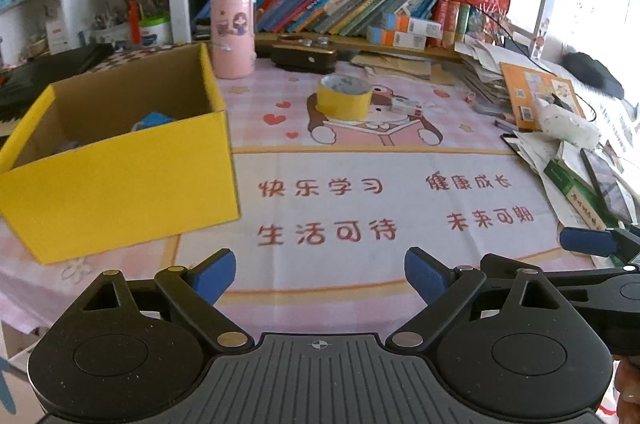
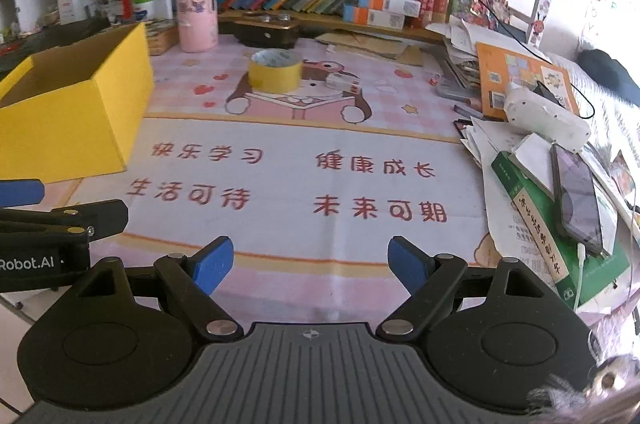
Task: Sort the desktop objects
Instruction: 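Move both open tools across the desk toward the tape roll and card box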
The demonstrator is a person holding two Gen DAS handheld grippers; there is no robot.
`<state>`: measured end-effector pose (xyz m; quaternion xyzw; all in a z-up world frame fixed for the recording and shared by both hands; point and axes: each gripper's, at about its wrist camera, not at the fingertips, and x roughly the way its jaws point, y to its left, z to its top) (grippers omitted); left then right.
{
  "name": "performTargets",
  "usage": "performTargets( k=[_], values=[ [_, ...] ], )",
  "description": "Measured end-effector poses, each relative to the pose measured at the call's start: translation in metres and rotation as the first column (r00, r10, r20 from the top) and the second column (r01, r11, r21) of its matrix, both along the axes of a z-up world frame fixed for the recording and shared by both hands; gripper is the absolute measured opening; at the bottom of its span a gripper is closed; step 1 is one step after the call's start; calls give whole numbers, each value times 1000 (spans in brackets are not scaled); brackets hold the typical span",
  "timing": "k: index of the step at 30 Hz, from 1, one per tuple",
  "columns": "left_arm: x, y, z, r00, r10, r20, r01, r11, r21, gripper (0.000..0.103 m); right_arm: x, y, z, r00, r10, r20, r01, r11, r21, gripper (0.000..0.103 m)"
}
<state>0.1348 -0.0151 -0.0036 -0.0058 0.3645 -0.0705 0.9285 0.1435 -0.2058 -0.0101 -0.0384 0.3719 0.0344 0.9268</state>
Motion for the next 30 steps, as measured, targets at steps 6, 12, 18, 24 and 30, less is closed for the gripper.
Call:
performTargets(
  k=[6,12,18,24,30],
  values=[
    [34,-16,-1,1000,1,-1,-1,1000,0,94,40,-14,0,1000,6,-15,-6,1000,2,83],
    [67,-34,2,1000,19,1,-19,1000,-11,94,79,-32,5,1000,25,-13,-25,1000,-1,84],
    [103,-54,5,999,50,16,-50,999,-10,94,119,-49,8,999,46,3,-46,999,11,84],
    [148,-71,2,995,86,57,-88,995,35,94,168,-62,6,997,61,52,-62,998,12,84],
    [197,-77,-6,991,120,66,-125,989,85,94,216,-67,-6,995,72,72,-74,997,19,83]
  ],
)
